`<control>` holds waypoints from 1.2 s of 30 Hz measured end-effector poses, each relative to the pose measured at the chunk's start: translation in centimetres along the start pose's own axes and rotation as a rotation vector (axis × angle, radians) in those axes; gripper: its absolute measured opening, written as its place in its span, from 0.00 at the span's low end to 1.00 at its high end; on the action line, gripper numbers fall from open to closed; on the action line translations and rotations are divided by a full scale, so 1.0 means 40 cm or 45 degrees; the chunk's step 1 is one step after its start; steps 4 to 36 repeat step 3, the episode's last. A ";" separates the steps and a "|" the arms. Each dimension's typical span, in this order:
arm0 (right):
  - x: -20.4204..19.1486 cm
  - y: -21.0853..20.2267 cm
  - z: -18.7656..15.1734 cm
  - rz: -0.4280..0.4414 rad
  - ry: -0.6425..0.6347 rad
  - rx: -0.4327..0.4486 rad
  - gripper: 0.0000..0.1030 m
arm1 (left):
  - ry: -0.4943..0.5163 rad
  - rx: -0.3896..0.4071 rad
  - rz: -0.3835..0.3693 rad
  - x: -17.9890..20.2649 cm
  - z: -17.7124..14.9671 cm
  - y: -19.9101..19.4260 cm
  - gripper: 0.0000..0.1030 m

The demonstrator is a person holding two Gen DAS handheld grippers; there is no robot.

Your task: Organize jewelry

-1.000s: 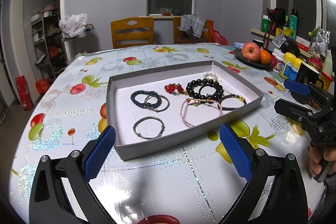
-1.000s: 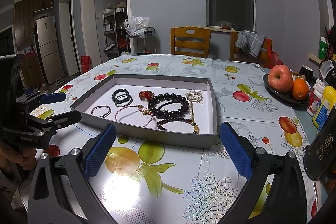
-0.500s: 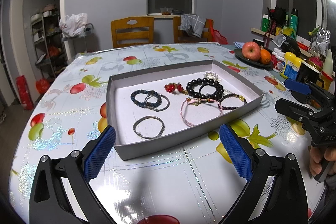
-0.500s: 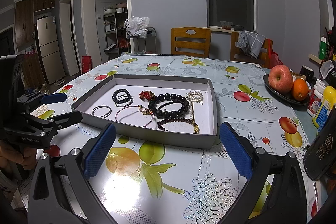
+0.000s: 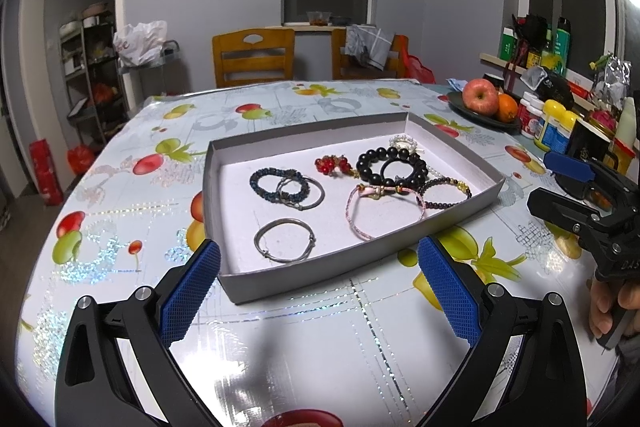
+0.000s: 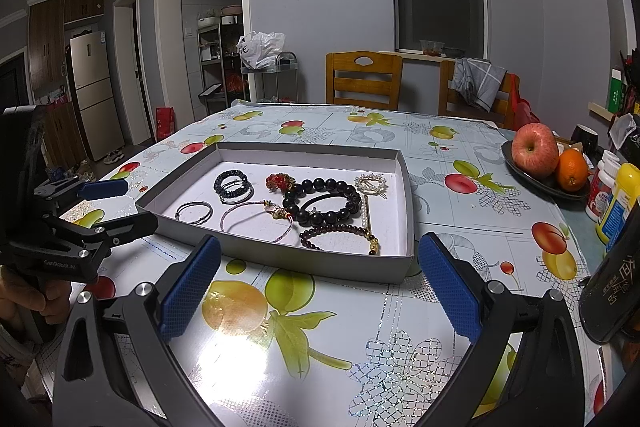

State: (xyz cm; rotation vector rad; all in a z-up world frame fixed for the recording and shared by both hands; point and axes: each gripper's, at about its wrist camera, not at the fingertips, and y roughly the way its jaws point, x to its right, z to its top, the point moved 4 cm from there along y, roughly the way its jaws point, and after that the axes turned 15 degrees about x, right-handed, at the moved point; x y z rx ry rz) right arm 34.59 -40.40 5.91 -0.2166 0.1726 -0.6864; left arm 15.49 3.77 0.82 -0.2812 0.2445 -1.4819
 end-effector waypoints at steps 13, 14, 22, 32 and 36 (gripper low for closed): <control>0.000 0.000 0.000 -0.001 0.000 0.000 0.95 | 0.000 -0.001 0.000 -0.002 -0.002 0.003 0.95; 0.000 0.000 0.000 -0.001 0.000 0.000 0.95 | 0.000 -0.001 0.000 -0.002 -0.002 0.003 0.95; 0.000 0.000 0.000 -0.001 0.000 0.000 0.95 | 0.000 -0.001 0.000 -0.002 -0.002 0.003 0.95; 0.000 0.000 0.000 -0.001 0.000 0.000 0.95 | 0.000 -0.001 0.000 -0.002 -0.002 0.003 0.95; 0.000 0.000 0.000 -0.001 0.000 0.000 0.95 | 0.000 -0.001 0.000 -0.002 -0.002 0.003 0.95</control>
